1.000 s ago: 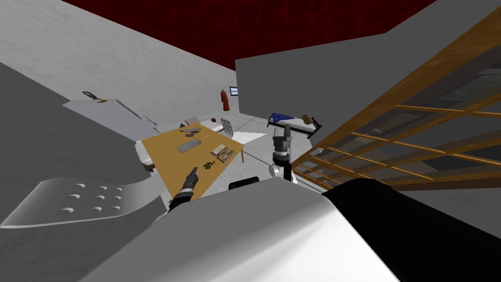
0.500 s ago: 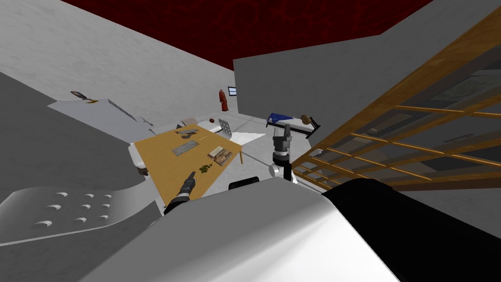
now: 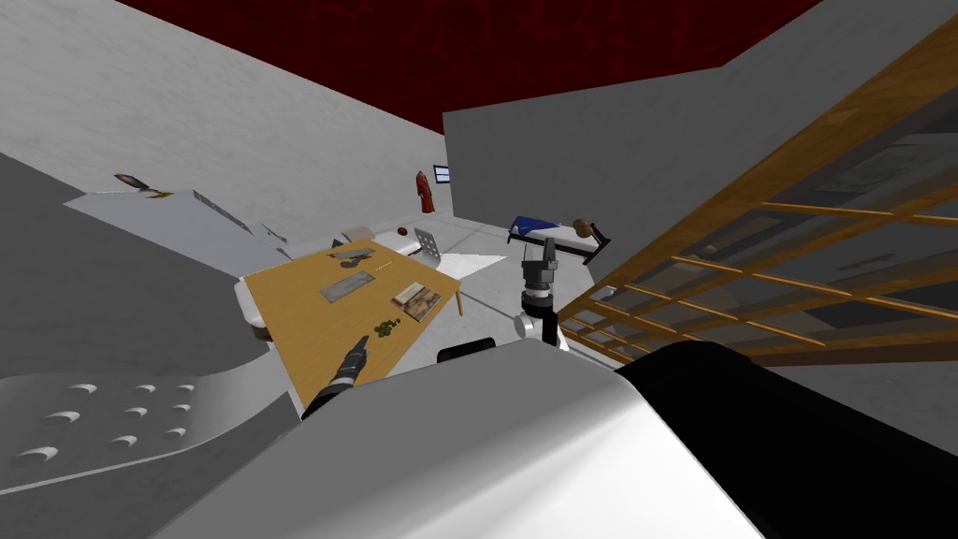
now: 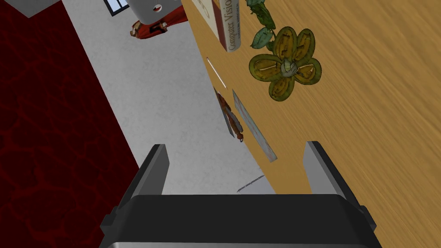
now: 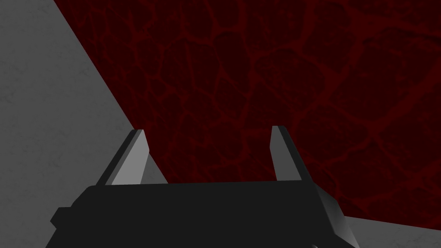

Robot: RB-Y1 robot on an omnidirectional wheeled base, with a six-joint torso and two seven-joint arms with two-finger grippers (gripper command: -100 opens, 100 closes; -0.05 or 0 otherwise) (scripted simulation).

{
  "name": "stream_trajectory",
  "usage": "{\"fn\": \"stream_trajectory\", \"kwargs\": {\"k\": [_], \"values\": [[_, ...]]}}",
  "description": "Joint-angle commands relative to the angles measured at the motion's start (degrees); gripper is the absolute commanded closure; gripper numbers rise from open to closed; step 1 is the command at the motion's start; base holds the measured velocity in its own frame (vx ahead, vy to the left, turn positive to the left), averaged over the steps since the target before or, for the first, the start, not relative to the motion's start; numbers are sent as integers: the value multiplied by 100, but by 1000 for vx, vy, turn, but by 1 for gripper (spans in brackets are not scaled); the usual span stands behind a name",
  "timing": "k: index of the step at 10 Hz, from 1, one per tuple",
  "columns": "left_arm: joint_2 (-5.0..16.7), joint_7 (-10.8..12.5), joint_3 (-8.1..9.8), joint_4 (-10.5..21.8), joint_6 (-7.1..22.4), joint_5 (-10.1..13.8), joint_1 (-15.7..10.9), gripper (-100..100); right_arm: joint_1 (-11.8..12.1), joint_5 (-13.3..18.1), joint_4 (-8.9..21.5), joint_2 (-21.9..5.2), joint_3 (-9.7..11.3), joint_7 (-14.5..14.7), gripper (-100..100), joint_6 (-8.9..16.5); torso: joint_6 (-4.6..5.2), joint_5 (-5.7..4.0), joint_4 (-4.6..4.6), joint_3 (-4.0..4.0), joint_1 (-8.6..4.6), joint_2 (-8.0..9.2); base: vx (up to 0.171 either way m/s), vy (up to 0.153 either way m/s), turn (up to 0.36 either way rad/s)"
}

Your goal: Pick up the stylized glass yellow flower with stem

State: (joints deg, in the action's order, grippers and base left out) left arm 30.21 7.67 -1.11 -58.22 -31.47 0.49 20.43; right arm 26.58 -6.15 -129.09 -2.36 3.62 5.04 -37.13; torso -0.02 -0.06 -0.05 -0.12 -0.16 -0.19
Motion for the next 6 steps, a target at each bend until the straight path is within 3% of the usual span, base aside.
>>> {"fn": "stream_trajectory", "kwargs": {"k": [1, 6], "values": [[134, 57, -22, 286, 21, -33, -56, -100, 0, 0, 0, 0, 0, 0, 0, 0, 0, 0, 0, 0, 0, 0, 67, -39, -59], [326, 138, -61, 1028, -1, -96, -165, -100, 0, 0, 0, 0, 0, 0, 0, 0, 2, 0, 0, -3, -1, -6, 71, -40, -29]]}}
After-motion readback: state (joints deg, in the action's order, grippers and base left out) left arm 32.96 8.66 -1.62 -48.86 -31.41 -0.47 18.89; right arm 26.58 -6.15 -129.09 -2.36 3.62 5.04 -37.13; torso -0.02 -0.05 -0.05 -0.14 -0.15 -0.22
